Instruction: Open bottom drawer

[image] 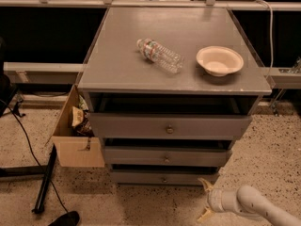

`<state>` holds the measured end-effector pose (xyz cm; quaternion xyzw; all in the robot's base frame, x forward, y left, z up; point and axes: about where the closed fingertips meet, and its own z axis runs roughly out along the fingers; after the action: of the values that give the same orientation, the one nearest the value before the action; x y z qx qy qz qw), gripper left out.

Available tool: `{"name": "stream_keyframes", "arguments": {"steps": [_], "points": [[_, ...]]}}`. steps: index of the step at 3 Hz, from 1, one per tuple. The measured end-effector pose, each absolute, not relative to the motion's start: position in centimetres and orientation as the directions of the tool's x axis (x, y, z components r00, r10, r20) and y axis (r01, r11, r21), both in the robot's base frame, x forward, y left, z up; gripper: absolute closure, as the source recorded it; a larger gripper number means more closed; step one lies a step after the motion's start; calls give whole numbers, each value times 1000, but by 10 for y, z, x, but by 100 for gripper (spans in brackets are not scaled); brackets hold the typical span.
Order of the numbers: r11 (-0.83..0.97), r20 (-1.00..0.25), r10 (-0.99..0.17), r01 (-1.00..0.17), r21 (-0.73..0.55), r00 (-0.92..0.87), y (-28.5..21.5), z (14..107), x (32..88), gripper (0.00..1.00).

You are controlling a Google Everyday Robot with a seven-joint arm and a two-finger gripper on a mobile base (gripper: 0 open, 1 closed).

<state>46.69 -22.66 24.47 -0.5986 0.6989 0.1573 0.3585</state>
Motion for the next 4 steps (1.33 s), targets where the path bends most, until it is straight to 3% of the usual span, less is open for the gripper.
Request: {"name": "stream_keyframes", "arguments": {"steps": [2, 4], "points": [[155, -581, -805, -901, -406, 123, -226, 232, 484, 0], [91, -475, -861, -862, -498, 184, -220, 220, 509, 0]]}}
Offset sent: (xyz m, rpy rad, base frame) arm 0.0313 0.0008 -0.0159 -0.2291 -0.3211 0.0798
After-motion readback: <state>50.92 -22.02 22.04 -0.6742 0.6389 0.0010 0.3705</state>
